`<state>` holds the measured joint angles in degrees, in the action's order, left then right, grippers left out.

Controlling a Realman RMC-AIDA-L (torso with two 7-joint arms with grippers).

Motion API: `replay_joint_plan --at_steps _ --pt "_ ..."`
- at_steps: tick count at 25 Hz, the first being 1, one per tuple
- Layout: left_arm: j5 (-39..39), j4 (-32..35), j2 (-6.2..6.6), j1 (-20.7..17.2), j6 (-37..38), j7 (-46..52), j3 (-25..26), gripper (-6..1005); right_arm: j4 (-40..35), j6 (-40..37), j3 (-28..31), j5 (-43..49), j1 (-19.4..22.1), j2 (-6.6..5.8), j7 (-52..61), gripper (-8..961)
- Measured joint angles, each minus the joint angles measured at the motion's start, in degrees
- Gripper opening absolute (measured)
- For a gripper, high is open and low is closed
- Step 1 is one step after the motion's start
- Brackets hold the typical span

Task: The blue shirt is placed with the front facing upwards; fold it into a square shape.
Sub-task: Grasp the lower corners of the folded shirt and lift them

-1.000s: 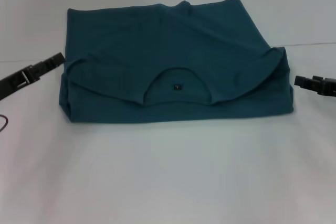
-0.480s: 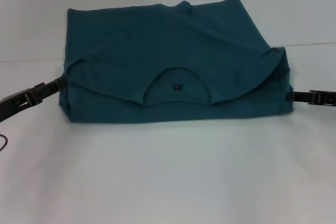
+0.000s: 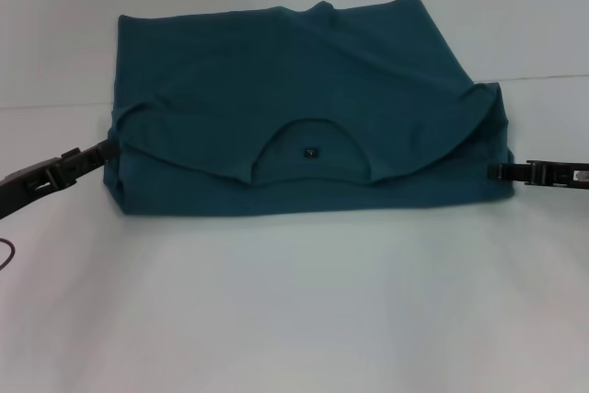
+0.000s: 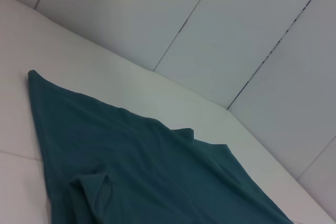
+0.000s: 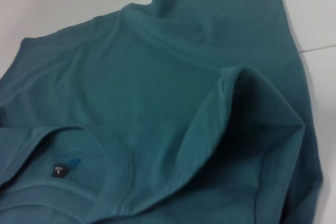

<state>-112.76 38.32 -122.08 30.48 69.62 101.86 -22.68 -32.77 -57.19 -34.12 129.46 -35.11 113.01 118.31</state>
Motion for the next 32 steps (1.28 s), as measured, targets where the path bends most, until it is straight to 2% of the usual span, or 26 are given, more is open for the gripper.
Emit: replay_joint_plan --at_steps 16,24,32 --pt "0.03 0.0 0.33 0.72 -0.54 0.08 0.32 816 2.23 4.63 -1.43 -0.05 -1.99 1.24 -0.12 626" --pt "0.0 0.08 0.43 0.86 -0.63 0.09 0.36 815 3.54 6.94 -1.73 -0.02 -2.72 1.21 0.54 497" --pt "0.1 0.09 0.38 0.54 -0.63 0.09 0.46 815 4.04 7.88 -2.9 0.08 -2.53 0.61 1.89 193"
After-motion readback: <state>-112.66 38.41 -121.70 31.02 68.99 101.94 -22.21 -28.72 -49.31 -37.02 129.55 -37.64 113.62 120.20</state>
